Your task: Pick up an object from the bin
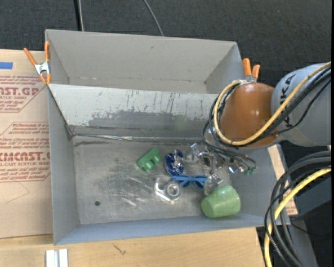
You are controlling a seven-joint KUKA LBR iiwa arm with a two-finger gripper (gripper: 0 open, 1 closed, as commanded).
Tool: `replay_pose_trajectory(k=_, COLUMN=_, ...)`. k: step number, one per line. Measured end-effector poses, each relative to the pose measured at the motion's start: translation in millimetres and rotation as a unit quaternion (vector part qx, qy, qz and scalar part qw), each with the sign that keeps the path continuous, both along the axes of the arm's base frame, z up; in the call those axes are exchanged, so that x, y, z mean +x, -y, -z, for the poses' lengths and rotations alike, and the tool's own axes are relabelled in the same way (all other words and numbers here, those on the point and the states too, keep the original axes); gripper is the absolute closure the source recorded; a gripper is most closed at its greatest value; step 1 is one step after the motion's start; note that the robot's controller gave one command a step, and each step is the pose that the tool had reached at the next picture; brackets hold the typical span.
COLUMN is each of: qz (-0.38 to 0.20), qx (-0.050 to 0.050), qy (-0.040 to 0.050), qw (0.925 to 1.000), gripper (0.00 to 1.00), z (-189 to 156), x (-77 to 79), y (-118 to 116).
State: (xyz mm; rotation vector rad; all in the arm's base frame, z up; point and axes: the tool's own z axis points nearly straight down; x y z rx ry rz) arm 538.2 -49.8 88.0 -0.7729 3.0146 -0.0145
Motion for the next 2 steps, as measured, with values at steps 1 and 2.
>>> replay_pose_trajectory(k=1, qz=-0.003, qx=0.001, qy=-0.014, qw=0.9999, gripper=1.0, z=7, x=-7.4, y=-3)
replay_pose_trajectory(k=2, qz=0.015, qx=0.001, qy=-0.011, qw=0.9998, gripper=1.0, z=-144, x=-1.7, y=0)
